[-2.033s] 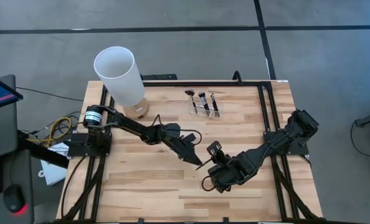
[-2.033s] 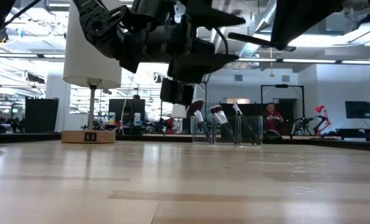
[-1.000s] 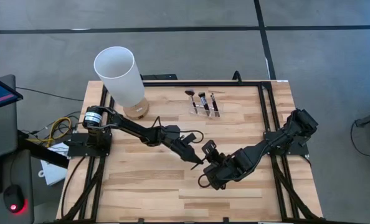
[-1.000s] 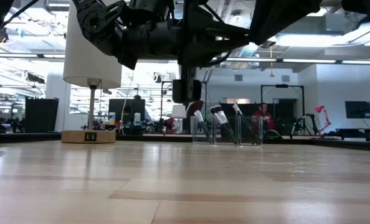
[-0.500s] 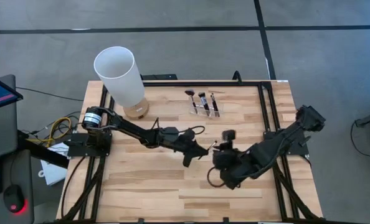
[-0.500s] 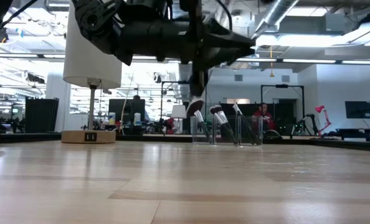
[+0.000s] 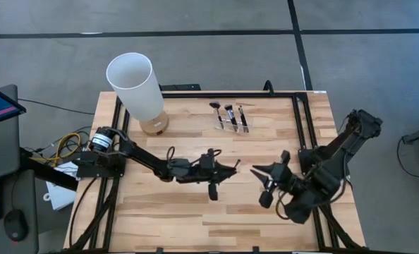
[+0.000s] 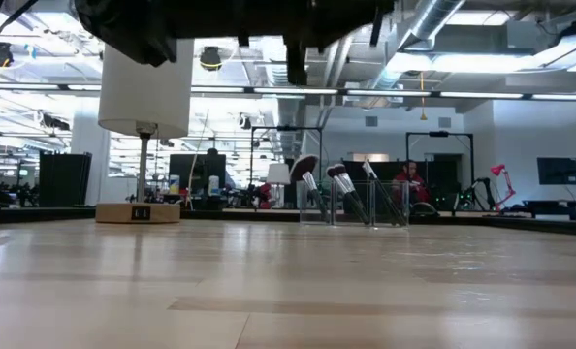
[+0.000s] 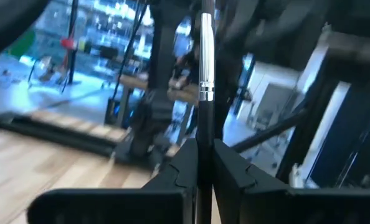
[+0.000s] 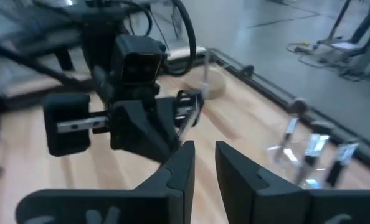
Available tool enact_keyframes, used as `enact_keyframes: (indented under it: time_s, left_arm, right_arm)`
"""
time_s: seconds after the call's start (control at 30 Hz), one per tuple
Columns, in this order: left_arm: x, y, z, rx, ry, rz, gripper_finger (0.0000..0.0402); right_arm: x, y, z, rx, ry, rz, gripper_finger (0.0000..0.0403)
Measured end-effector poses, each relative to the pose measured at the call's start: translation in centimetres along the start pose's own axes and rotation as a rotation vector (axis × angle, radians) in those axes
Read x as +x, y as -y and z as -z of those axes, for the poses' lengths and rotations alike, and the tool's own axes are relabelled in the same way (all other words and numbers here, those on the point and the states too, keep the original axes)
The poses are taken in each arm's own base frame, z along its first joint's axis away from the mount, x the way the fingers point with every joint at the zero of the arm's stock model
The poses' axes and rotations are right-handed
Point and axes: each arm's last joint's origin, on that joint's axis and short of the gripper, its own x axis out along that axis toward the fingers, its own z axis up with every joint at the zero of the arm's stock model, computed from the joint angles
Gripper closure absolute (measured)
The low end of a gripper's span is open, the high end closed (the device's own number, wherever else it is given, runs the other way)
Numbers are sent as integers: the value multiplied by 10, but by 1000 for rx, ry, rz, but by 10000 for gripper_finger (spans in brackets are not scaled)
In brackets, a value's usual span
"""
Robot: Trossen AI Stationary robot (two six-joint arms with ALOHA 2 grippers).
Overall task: Put items in baskets/containers
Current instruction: Put the black eyeshadow brush into the transparent organizer
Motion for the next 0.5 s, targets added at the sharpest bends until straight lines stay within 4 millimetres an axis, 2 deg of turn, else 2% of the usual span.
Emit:
enact_keyframes:
  time_s: [0.13,0.23,0.33,0.5]
  left_arm:
    - [-4,12,-2,-8,37,19,376]
    - [-7,18,-1,3,36,22,376]
    - [-8,21,-1,35,35,27,376]
    - [-7,19,-1,48,39,35,376]
  right_arm:
    - [10,-12,19,77,49,-37,344]
    - [16,-25,21,66,119,-45,332]
    - [23,-32,18,34,156,-44,305]
    - [40,-33,20,9,148,7,249]
